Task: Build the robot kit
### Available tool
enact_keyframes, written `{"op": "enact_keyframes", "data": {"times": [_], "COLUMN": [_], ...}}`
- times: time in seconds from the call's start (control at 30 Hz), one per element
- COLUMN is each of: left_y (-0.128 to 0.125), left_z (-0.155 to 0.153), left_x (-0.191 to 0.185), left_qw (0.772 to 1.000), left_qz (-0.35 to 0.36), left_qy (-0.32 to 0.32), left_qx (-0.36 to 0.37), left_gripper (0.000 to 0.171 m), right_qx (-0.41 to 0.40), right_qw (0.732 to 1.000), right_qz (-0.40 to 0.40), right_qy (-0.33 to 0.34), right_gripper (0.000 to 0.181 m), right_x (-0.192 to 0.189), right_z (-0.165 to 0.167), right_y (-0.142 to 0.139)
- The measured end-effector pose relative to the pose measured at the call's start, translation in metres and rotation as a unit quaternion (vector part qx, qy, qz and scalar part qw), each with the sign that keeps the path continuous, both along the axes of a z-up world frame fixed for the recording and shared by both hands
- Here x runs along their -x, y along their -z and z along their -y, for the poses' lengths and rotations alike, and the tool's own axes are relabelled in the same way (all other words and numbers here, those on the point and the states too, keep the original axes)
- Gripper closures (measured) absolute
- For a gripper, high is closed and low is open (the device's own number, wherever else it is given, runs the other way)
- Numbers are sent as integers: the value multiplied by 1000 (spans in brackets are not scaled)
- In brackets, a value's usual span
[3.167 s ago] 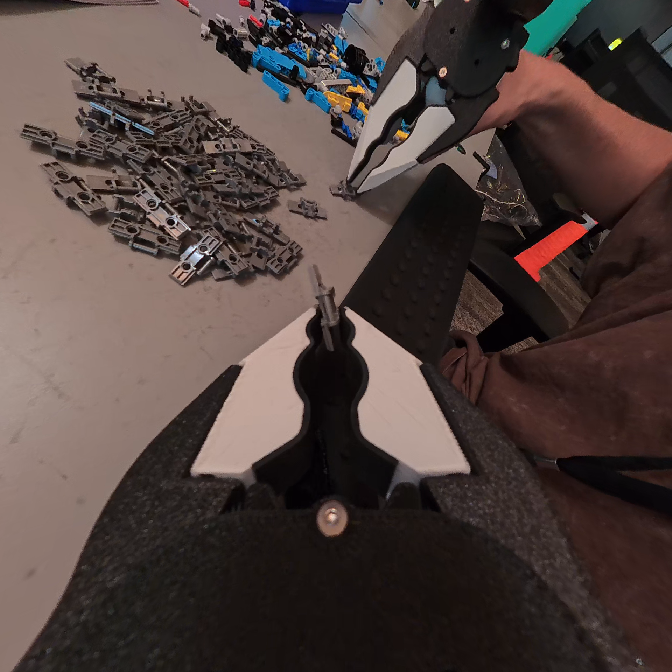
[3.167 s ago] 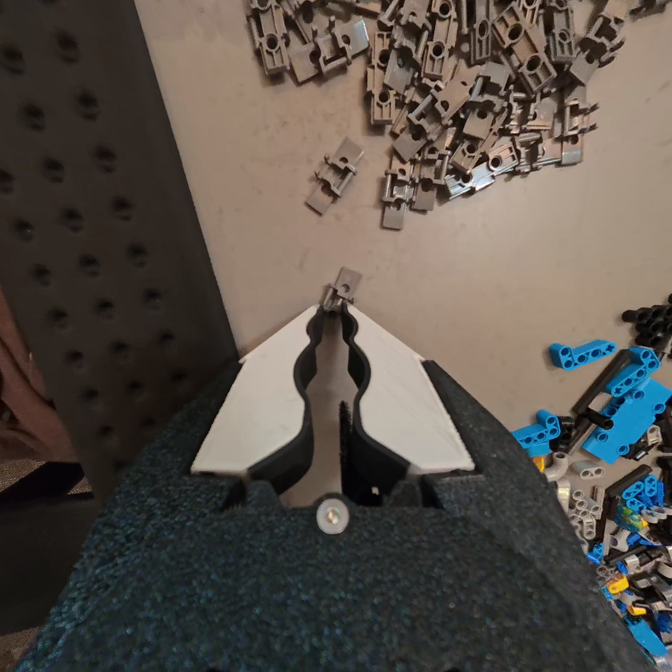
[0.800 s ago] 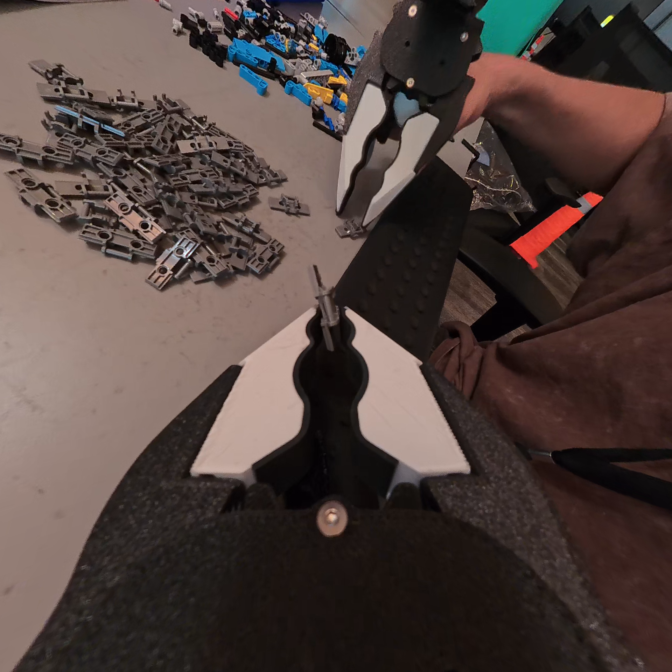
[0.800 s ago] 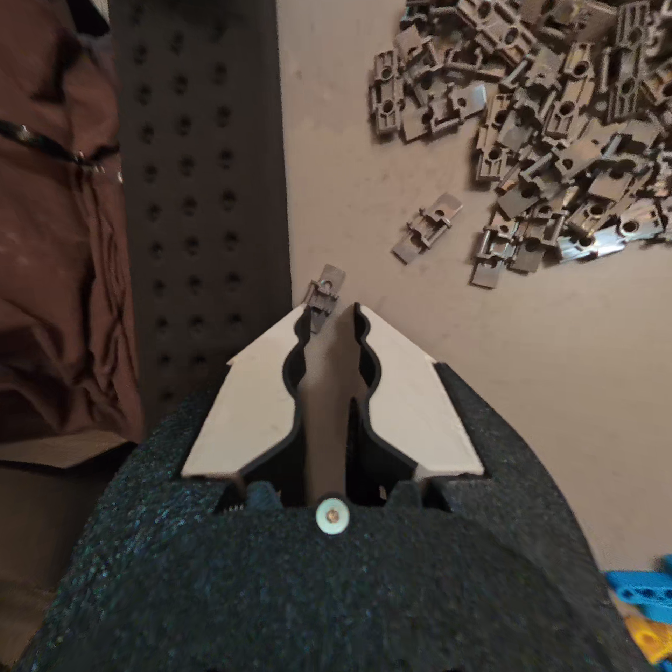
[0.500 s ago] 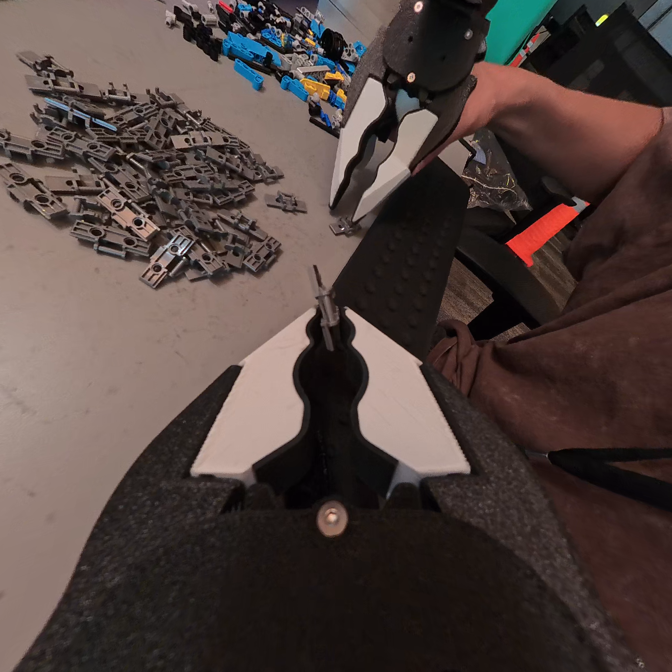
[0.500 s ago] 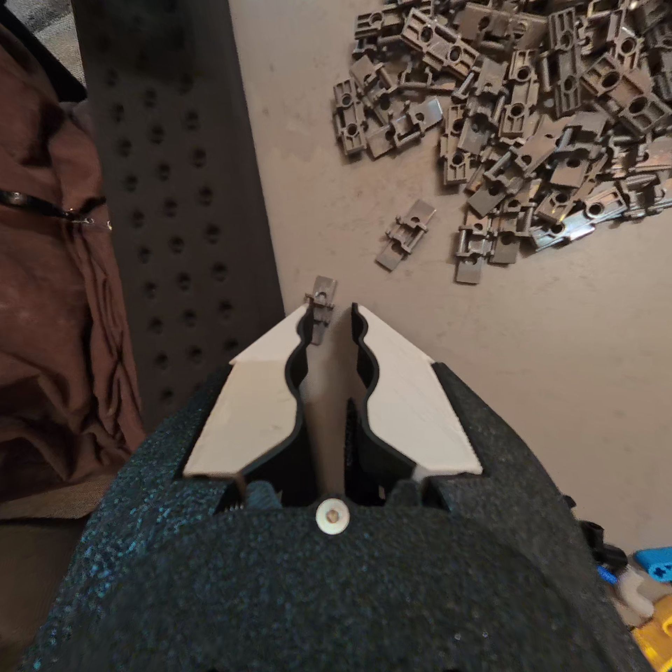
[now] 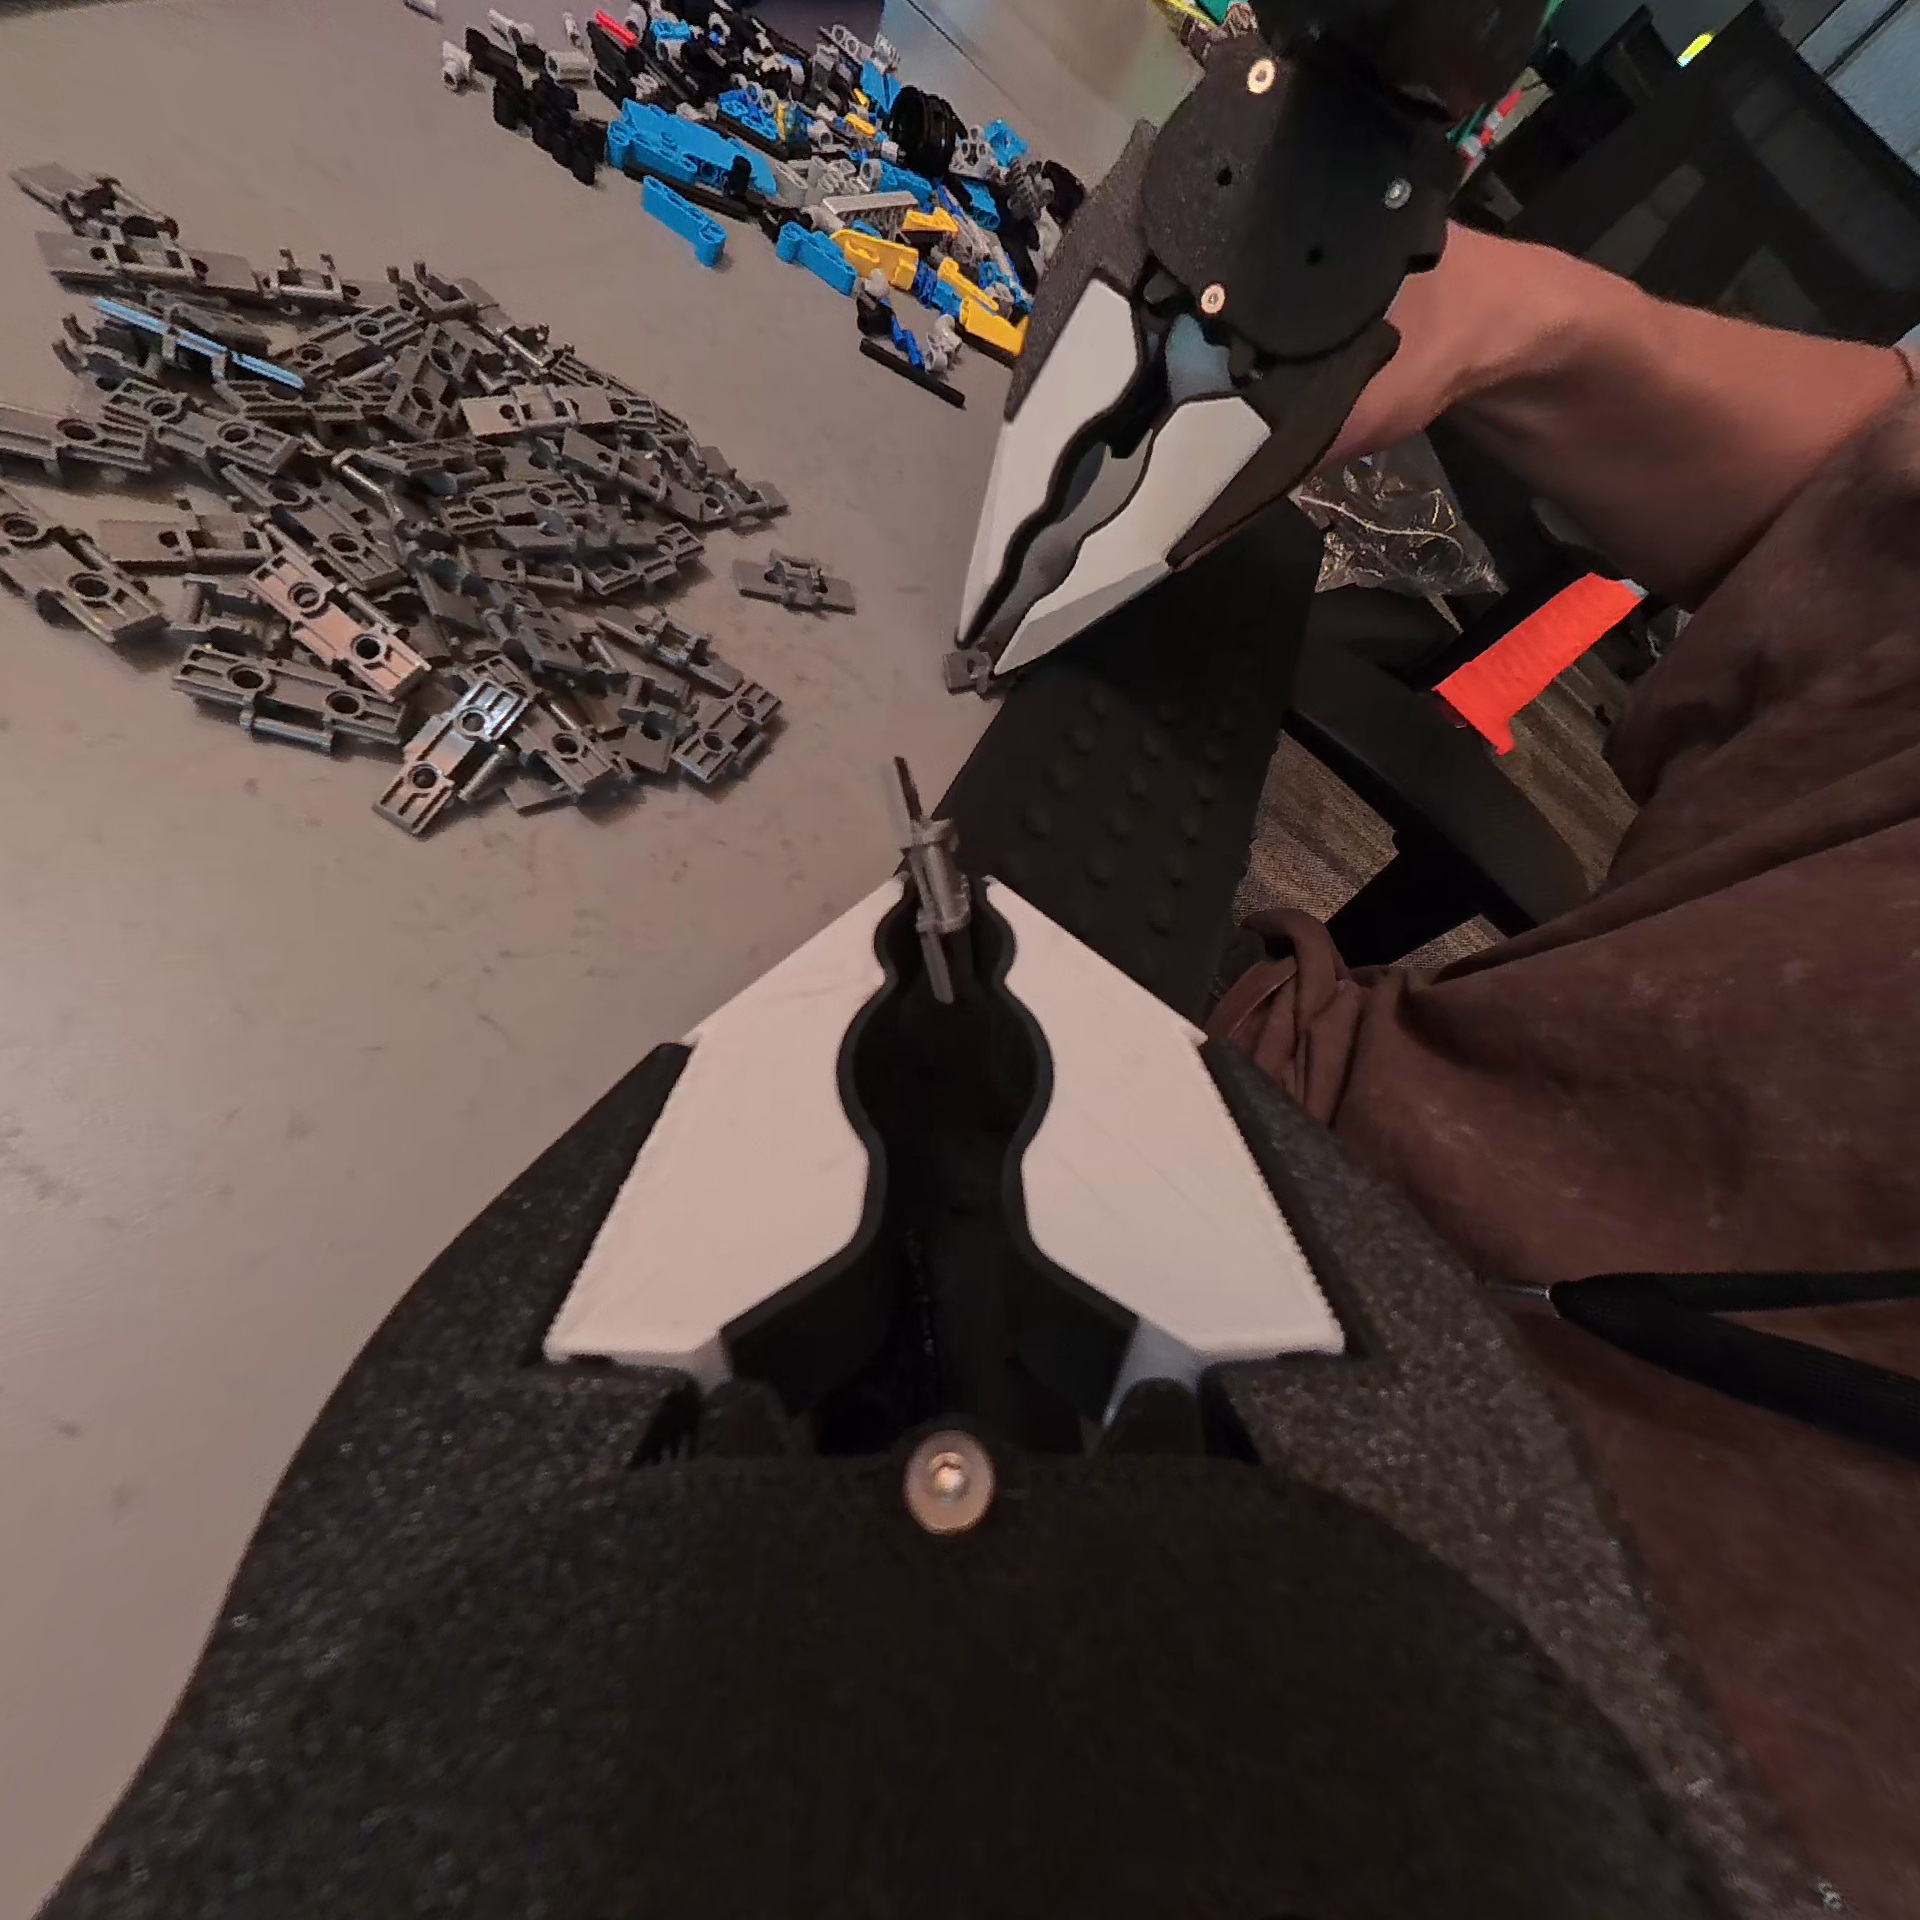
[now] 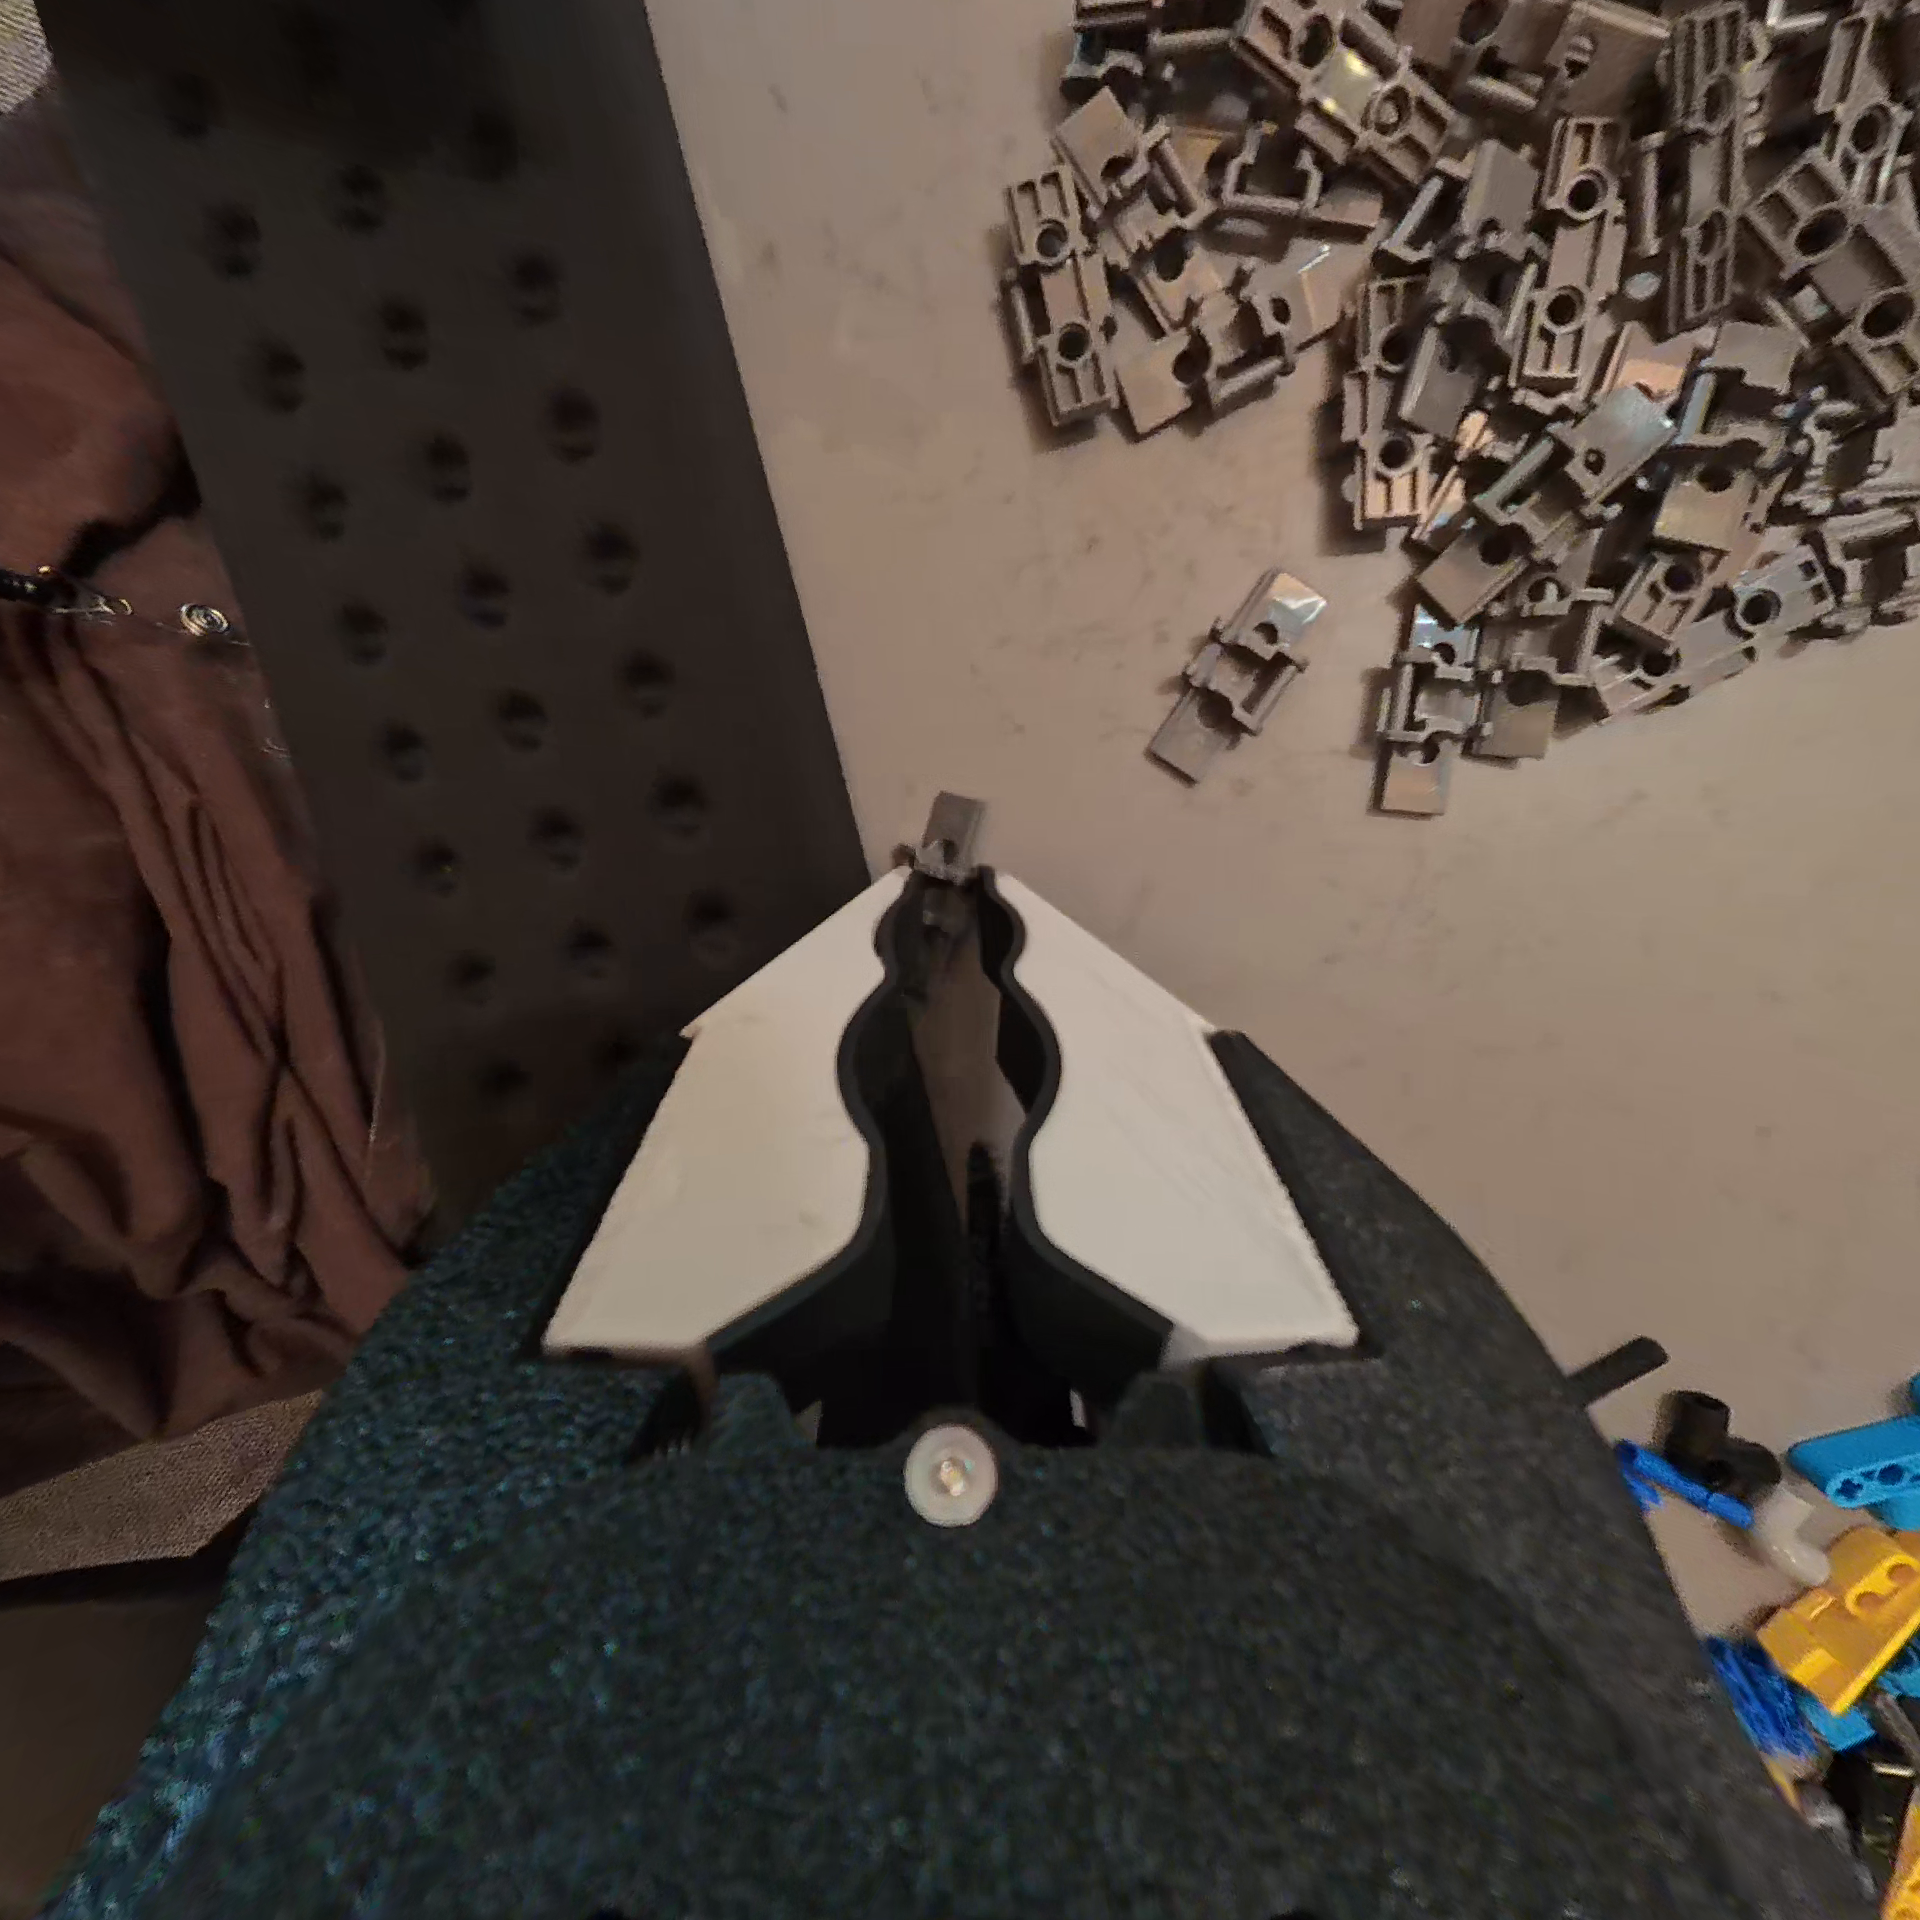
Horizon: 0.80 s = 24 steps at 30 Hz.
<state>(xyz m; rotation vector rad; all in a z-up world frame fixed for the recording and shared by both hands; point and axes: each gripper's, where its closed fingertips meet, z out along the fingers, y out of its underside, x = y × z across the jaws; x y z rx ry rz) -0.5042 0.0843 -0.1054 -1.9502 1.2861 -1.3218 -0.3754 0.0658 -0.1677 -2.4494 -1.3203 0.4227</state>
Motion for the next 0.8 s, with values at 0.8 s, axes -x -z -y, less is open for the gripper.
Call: {"op": "enact_keyframes", "data": {"times": [0.8], "left_y": [-5], "left_z": [-2], "left_x": [-1], "left_qw": [1000], "left_qz": [11], "left_qy": [-7], "left_qx": [-4], "left_gripper": [164], "right_qx": [124], "right_qw": [991], "right_qz": [-42], "right_qy": [-9], "right_gripper": [174], "right_x": [5], "right_z": [7], "right_y": [-1]}}
